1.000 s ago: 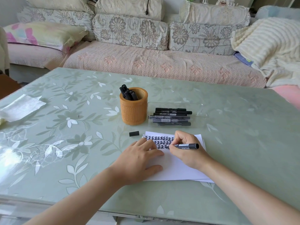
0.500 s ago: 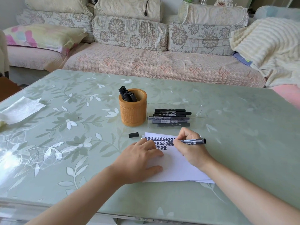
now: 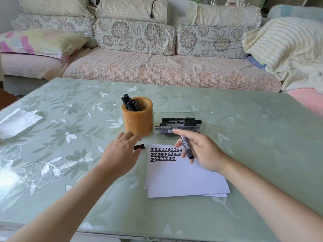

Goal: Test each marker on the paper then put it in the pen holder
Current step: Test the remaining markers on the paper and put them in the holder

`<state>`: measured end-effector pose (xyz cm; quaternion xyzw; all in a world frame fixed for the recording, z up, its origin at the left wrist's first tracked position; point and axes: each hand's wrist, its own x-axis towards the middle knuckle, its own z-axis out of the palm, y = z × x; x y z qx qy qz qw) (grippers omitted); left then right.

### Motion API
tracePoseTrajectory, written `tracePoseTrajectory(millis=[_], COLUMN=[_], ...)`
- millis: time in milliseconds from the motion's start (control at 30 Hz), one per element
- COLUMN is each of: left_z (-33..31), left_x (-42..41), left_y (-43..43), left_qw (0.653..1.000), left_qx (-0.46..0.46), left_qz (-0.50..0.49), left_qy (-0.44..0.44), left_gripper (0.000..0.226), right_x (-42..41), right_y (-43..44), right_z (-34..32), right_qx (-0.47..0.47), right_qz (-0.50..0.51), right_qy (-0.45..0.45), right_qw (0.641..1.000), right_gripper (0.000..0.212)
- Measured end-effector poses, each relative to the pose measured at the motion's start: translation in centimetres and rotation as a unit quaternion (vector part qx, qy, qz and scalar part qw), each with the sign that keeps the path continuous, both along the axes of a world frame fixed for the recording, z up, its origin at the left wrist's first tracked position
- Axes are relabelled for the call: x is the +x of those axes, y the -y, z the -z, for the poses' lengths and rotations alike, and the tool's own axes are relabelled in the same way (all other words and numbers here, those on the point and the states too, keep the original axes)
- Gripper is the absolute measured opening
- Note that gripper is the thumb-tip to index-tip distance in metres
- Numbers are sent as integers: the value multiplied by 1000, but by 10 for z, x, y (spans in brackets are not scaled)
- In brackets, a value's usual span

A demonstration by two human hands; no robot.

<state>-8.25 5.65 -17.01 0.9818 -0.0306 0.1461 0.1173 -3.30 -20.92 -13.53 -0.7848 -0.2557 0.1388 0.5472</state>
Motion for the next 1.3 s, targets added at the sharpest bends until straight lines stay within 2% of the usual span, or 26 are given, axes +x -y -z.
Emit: tracePoseTrajectory(millis=[133,333,400,567,733,933,1100,1300], left_z=[3,-5,-9,-16,-18,-19,-21,-26], left_x=[-1,-1,-2,-8,-11,-13,-15,-15], left_y=[0,4,8,18,22,27,29,31], left_qw=[1000,997,995,992,991,989,985,982], left_qx=[-2,-69,-94,-113,-113,-122,-117,-132], left_qz=[-14,-16,-1,42,67,75,125,133], left_qy=[-16,0,11,34,36,32,17,-7], left_gripper=[23,10,9,8,8,12,12,12], right_x=[0,3,4,2,1,-1,-5,-9], right_y=[-4,-5,-4,-4,-6,-7,-9,-13], right_z=[-9,-8,-6,-6,-5,-3,-6,-4], right_qx=[22,-122,-159,-234,-217,-251,-236,-207], right_qz=[-5,14,38,60,61,48,20,26], right_qy=[-37,113,136,185,174,159,130,181], right_qw=[999,986,977,953,958,954,963,961], right_gripper=[47,28,32,21,19,17,16,18])
